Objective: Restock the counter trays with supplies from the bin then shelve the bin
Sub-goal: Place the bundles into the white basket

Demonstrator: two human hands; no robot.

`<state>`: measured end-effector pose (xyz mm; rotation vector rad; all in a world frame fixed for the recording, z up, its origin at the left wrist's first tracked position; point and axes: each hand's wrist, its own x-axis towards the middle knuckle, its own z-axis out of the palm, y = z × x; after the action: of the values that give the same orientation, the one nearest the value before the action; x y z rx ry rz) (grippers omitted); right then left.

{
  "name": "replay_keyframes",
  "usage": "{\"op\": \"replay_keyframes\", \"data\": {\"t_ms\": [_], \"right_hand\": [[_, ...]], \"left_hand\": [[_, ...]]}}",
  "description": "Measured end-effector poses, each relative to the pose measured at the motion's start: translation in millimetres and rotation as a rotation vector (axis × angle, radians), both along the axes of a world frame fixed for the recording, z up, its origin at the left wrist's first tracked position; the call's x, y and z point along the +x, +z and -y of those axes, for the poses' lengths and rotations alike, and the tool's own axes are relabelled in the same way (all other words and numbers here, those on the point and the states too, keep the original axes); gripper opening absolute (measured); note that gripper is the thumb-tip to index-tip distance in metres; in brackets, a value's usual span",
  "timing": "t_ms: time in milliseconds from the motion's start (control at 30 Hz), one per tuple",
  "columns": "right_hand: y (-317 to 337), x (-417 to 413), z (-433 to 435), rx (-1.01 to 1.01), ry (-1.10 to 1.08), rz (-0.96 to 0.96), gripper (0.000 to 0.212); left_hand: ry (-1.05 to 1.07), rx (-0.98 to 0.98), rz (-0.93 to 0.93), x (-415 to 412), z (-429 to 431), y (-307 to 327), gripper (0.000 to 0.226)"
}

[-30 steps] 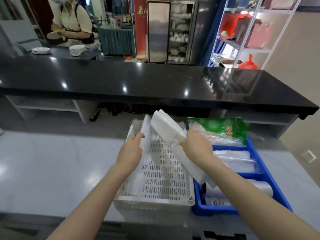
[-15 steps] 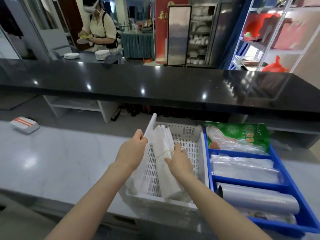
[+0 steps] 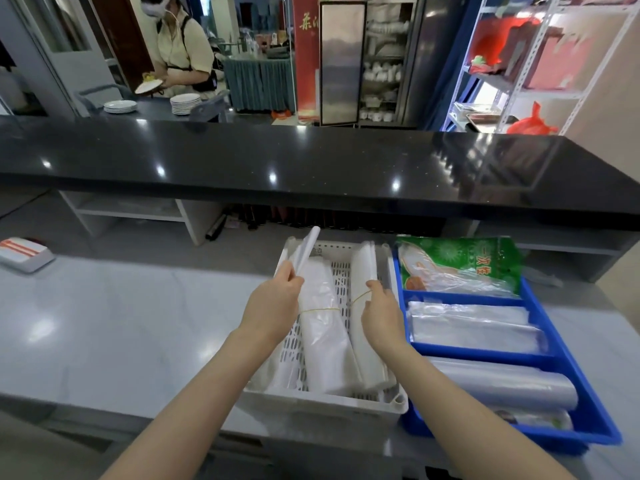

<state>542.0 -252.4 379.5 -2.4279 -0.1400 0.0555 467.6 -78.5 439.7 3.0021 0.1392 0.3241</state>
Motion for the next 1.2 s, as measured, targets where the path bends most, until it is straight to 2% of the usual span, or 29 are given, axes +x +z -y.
{"op": "replay_keyframes", "data": {"t_ms": [100, 200, 300, 400, 467, 567, 633, 700, 800, 833, 900, 967, 1033, 1100, 1200], "right_hand": [[2, -2, 8, -0.129, 0.039, 0.037, 0.059], [3, -6, 12, -0.138, 0.070, 0.096, 0.051], [2, -9, 19, -0.077, 0.124, 0.024, 0.048], [-2, -10, 18, -0.116, 0.201, -0.132, 0.049], [-5, -11, 11, -0.124, 0.234, -0.195, 0.043], [-9, -12, 6, -0.099, 0.288, -0.202, 0.043], [-7, -12, 12, 0.029, 0.244, -0.189, 0.053], [-3, -10, 20, 0.197, 0.130, -0.131, 0.054], [4, -8, 26, 0.364, 0.035, -0.135, 0.047], [6, -7, 26, 0.375, 0.033, -0.157, 0.044], [7, -8, 26, 0.322, 0.041, -0.181, 0.041], [5, -8, 24, 0.166, 0.081, -0.183, 0.043], [1, -11, 21, 0.038, 0.137, -0.215, 0.048], [-5, -15, 17, -0.021, 0.169, -0.235, 0.051], [-11, -19, 13, -0.075, 0.153, -0.190, 0.055]], "left_hand": [[-0.025, 0.034, -0.018, 8, 17, -7, 0.015], [-0.044, 0.054, -0.028, 16, 37, -12, 0.022], [-0.077, 0.025, -0.014, 24, 59, -14, 0.026], [-0.096, -0.004, -0.012, 29, 76, -16, 0.020], [-0.088, -0.025, -0.029, 31, 81, -17, 0.016], [-0.059, -0.031, -0.040, 32, 80, -21, 0.018], [-0.062, -0.051, -0.028, 34, 76, -27, 0.023], [-0.092, -0.205, -0.034, 35, 76, -34, 0.036], [-0.119, -0.610, -0.118, 31, 80, -38, 0.048], [-0.092, -0.630, -0.128, 28, 78, -40, 0.046], [0.020, -0.438, -0.132, 21, 64, -45, 0.038], [0.166, -0.225, -0.187, 8, 45, -51, 0.032], [0.246, -0.140, -0.261, -6, 32, -58, 0.034], [0.244, -0.157, -0.341, -16, 31, -66, 0.043], [0.188, -0.315, -0.392, -24, 43, -82, 0.060]]}}
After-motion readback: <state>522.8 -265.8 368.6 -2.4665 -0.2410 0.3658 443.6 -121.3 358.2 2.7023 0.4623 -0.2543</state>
